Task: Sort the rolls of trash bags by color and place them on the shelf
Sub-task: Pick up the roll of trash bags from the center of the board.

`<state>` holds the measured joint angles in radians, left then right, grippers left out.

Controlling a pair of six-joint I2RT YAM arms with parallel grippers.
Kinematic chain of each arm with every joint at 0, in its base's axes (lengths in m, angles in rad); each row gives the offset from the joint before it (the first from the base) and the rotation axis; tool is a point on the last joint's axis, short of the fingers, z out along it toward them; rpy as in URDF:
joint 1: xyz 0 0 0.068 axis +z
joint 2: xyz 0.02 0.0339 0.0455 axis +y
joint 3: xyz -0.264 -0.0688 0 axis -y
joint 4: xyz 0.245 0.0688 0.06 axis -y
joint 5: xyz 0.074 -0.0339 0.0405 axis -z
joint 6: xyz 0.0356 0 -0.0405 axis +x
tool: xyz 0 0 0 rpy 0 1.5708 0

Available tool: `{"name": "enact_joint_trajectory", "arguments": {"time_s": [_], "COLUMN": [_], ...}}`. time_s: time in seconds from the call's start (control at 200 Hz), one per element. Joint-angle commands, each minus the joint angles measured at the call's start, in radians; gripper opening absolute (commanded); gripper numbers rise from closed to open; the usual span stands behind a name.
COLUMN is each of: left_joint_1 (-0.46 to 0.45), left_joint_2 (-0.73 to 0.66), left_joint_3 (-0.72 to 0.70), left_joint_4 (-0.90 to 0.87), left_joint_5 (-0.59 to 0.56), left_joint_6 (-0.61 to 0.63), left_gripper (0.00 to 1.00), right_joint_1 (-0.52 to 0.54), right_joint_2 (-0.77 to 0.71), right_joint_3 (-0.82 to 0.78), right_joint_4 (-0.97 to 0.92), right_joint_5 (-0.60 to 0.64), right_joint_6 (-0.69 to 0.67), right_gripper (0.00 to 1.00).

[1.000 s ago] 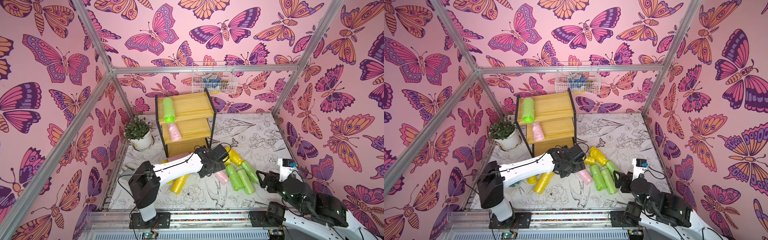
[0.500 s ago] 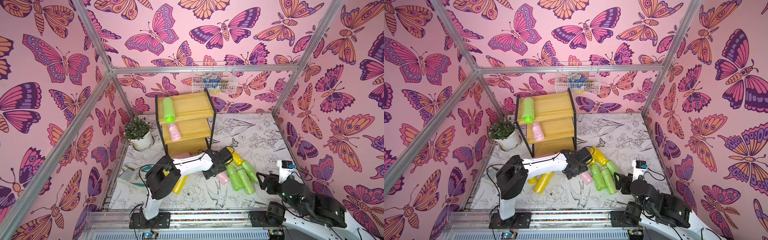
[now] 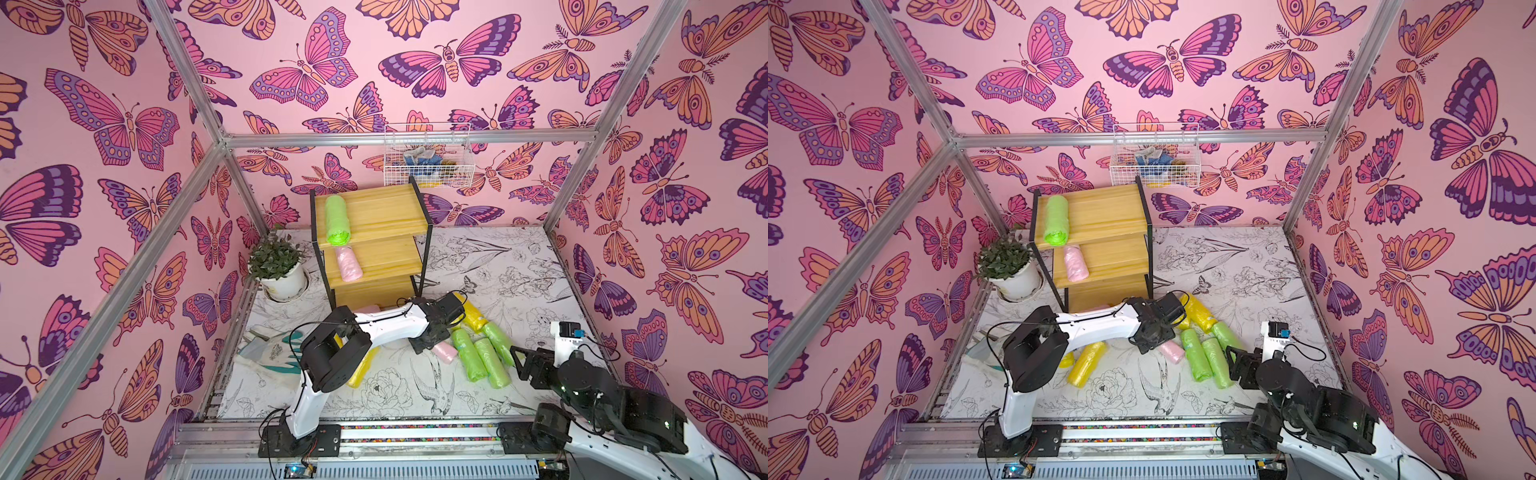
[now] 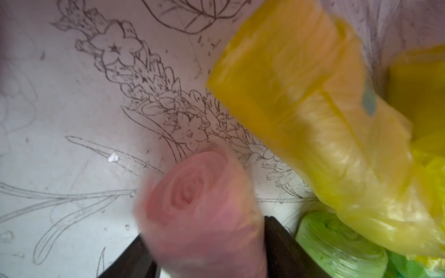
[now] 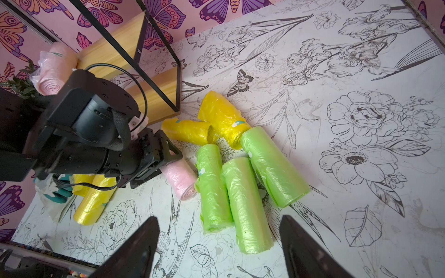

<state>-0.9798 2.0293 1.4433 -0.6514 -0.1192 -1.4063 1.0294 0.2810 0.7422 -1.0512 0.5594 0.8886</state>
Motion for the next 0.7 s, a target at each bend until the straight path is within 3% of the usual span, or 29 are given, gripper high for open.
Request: {"name": "enact_joint_trajectory", "arguments": {"time_s": [0.0, 0.035, 0.09, 0.215, 0.345, 0.466, 0.571, 0.691], "left_joint_1": [0.008, 0.009, 0.01, 0.01, 0.009, 0.003, -0.006, -0.026], "left_joint_2": [0.009, 0.001, -0.013, -0.04, -0.121, -0.244, -0.359, -0.511], "left_joint_3": [-0.069, -0.093, -0.131, -0.176, -0.222, -0.281, -0.353, -0.448], "left_joint_4": [-0.009, 0.015, 0.07, 0.102, 0.104, 0.114, 0.149, 0.229], "left_joint_5": [0.002, 0.01, 0.036, 0.076, 0.096, 0.117, 0.151, 0.158], "left_joint_6": [0.018, 0.028, 0.062, 0.115, 0.179, 0.232, 0.242, 0.232], "left_gripper": [0.55, 0.49, 0.3, 0.0, 0.0, 0.0, 0.0, 0.0], "right_joint_1": [0.002, 0.003, 0.002, 0.002, 0.003, 0.003, 0.003, 0.003], "right_joint_2": [0.016, 0.021, 0.031, 0.04, -0.001, -0.027, 0.048, 0.208], "right_joint_3": [-0.004, -0.004, -0.002, 0.013, 0.039, 0.064, 0.092, 0.083], "right_joint_4": [0.01, 0.009, -0.011, -0.052, -0.073, -0.053, -0.053, 0.057], "right_joint_5": [0.003, 0.005, 0.027, 0.084, 0.117, 0.062, -0.016, -0.188], "right_joint_6": [-0.011, -0.007, 0.015, 0.056, 0.062, 0.009, -0.004, -0.014], "right_gripper": [0.81, 0.81, 0.81, 0.84, 0.88, 0.87, 0.87, 0.86]}}
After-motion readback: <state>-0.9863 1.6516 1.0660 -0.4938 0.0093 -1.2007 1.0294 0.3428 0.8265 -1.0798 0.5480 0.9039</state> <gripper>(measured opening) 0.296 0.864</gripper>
